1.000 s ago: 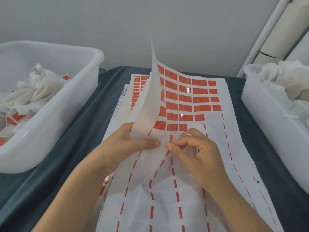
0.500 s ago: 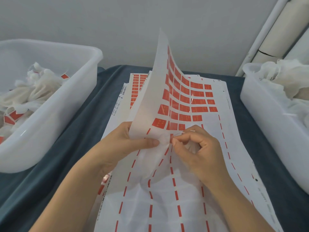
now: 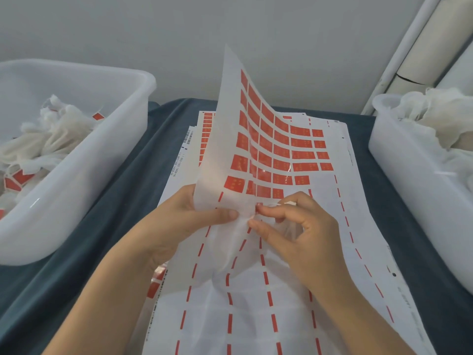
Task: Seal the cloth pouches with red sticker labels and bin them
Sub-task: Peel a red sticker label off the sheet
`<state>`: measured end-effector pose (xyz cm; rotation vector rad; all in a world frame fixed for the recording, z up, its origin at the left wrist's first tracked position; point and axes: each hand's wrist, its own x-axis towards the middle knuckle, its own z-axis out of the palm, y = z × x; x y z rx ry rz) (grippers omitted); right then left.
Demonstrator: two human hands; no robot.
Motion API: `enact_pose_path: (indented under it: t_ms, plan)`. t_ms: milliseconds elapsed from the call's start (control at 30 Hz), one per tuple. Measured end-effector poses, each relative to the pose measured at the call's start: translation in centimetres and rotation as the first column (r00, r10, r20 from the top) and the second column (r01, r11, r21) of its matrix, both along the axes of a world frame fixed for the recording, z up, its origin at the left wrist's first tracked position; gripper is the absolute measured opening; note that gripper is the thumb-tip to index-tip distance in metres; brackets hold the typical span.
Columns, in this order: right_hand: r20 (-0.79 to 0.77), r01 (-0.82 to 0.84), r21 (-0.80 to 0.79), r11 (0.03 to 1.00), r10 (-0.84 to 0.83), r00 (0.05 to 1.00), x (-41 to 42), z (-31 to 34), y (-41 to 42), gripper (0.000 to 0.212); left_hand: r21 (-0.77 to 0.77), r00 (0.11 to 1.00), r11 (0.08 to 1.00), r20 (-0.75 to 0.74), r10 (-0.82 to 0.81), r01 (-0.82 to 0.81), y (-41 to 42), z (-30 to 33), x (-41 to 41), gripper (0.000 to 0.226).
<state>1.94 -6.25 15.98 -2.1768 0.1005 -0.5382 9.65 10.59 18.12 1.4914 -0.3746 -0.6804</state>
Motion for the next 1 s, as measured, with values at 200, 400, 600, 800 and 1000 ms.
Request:
enact_pose_path:
  t_ms: [200, 400, 600, 800, 1000]
  plan:
    - [0.069, 0.014, -0.039, 0.999, -0.011, 0.998, -0.1, 0.0, 0.33, 0.039, 0.0, 1.0, 1.0, 0.004, 0.02, -0.02, -0.07, 0.03, -0.2, 0.033]
    - [0.094, 0.005, -0.079, 0.997, 0.003, 0.996, -0.04, 0.01, 0.13, 0.034, 0.052, 0.996, 0.998, 0.085, 0.04, -0.044, -0.63, -0.11, -0.54, 0.025]
    - [0.107, -0.036, -0.159, 0.987, 0.054, 0.993, -0.12, -0.11, -0.05, 0.036, 0.125, 0.981, 0.989, 0.185, 0.05, -0.074, -0.64, 0.11, -0.73, 0.024]
    - [0.114, 0.0, -0.174, 0.985, 0.02, 0.993, 0.0, -0.32, -0.23, 0.018, 0.143, 0.974, 0.985, 0.219, 0.059, -0.092, -0.74, 0.26, -0.81, 0.029]
    - [0.088, -0.023, -0.067, 0.997, 0.029, 0.996, -0.01, -0.19, -0.33, 0.023, 0.109, 0.987, 0.993, 0.161, 0.026, -0.044, -0.4, 0.28, -0.64, 0.027]
